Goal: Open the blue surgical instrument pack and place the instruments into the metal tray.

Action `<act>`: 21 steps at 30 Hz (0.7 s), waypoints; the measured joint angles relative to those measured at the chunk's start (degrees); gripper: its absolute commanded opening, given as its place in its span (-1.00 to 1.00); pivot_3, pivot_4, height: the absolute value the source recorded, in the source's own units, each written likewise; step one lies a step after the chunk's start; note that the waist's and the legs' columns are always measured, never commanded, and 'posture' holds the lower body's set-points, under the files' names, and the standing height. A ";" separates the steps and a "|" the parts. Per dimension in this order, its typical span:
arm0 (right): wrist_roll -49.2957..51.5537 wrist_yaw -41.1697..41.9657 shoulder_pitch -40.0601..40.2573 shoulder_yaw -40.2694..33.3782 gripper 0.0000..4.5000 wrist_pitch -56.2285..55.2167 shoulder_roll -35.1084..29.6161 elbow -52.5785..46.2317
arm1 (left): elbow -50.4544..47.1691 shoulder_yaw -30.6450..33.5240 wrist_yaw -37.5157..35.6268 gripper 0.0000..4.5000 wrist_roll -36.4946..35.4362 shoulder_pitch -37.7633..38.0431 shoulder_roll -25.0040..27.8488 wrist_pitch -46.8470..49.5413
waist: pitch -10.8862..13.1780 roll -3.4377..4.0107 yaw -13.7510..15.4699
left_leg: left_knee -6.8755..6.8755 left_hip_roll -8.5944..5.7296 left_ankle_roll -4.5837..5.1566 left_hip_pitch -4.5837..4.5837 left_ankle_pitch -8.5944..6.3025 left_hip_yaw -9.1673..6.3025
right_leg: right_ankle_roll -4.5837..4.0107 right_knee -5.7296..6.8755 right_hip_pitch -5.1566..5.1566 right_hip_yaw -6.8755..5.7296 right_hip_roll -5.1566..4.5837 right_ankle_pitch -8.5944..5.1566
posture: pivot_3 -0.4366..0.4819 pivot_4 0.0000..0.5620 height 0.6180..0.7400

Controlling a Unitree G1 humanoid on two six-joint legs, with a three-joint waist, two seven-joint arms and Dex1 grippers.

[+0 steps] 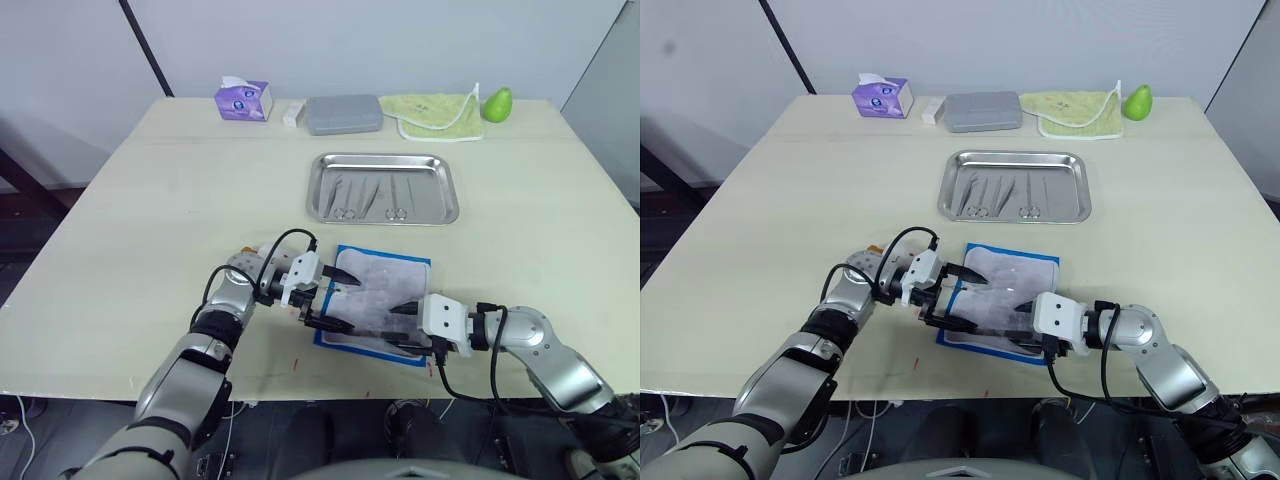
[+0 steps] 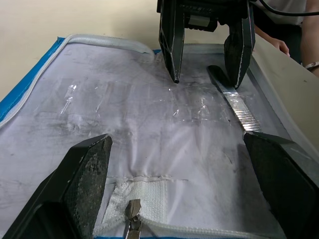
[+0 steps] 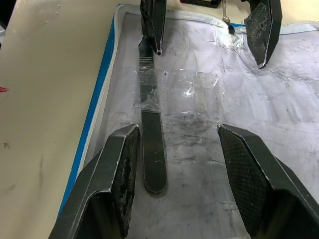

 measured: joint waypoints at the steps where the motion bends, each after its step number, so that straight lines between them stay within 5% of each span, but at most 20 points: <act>1: 0.03 0.13 0.00 0.00 -0.06 0.00 0.02 0.11 | 0.00 0.00 0.00 1.00 0.03 0.03 -0.05 0.01 | -0.01 -0.01 0.00 | 0.00 0.00 0.00 0.02 0.00 0.00 | 0.00 0.00 0.02 0.00 0.00 -0.01 | -0.05 -0.47 0.93; 7: 0.55 2.05 0.40 0.91 -0.99 -0.11 0.44 0.68 | 0.22 0.25 0.06 1.00 0.53 0.23 -0.26 0.37 | -0.33 -0.27 -0.09 | -0.05 0.04 0.00 0.27 0.00 -0.01 | -0.26 -0.01 0.22 0.01 0.00 -0.18 | -0.05 -0.47 0.93; 21: 0.77 2.34 -0.54 0.49 -0.99 1.99 0.32 -0.18 | 0.25 0.94 0.06 1.00 1.23 0.30 -0.71 0.36 | -0.42 -0.35 -0.05 | -0.07 0.05 0.00 0.27 0.00 -0.02 | -0.28 -0.02 0.22 0.00 -0.03 -0.19 | -0.05 -0.47 0.93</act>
